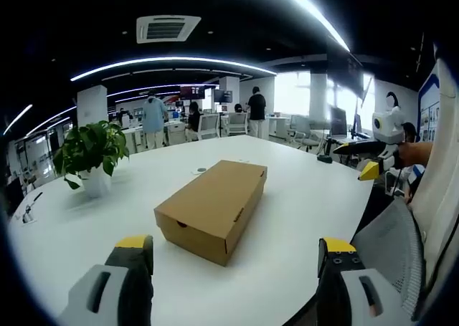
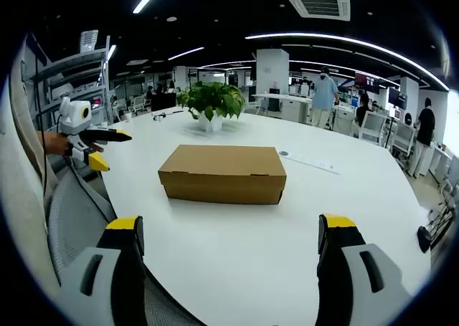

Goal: Operate the shoe box by opening the lid, removing the specified soft item, and placing it in the target area until the item is outside and the box remains undamaged.

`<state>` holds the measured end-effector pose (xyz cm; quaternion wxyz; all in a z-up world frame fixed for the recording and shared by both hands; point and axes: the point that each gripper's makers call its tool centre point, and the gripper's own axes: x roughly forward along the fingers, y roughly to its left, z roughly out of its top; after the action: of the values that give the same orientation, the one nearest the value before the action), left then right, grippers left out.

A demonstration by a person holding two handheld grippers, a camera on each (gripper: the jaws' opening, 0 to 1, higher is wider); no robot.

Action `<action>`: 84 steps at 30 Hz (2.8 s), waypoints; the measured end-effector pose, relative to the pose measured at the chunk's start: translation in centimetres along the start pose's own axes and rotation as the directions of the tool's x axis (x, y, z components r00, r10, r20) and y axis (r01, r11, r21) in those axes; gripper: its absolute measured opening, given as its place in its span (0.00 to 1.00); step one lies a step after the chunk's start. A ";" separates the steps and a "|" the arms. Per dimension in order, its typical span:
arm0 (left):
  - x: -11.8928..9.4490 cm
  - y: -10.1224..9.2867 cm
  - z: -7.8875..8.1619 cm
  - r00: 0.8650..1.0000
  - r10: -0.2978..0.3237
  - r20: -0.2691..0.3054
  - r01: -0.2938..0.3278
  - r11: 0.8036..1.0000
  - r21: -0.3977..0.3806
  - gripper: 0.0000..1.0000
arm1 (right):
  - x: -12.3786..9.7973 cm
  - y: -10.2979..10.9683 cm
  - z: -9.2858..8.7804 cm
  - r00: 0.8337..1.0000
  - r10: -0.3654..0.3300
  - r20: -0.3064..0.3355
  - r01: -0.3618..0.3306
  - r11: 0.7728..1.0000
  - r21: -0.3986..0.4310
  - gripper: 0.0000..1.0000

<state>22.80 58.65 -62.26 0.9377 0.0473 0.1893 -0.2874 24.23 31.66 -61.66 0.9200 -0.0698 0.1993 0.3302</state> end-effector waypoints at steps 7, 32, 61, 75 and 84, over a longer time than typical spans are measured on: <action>0.0 -0.2 0.0 1.000 -0.003 0.000 0.003 1.000 0.003 0.97 | -0.1 0.0 0.0 1.000 0.002 -0.002 -0.002 1.000 -0.005 0.96; 0.2 0.4 -0.6 1.000 0.003 -0.008 -0.003 1.000 0.006 0.96 | -0.2 -0.3 -0.1 1.000 0.007 -0.005 -0.007 1.000 -0.014 0.96; 0.9 0.0 -1.0 1.000 0.015 -0.028 -0.015 1.000 0.009 0.93 | -0.2 -0.7 -0.3 1.000 0.015 -0.017 -0.015 1.000 -0.015 0.96; 1.3 -0.6 -0.7 0.999 0.028 -0.044 -0.028 1.000 0.011 0.91 | 0.1 -1.1 -0.4 0.999 0.024 -0.028 -0.025 1.000 -0.019 0.96; 1.9 -0.3 -0.7 0.998 0.039 -0.055 -0.038 0.999 0.013 0.89 | 0.4 -1.7 -0.3 0.999 0.034 -0.030 -0.034 0.999 -0.022 0.96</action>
<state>23.81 57.54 -63.59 0.9373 0.0643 0.2124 -0.2688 25.50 30.53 -62.11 0.9103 -0.0817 0.2105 0.3468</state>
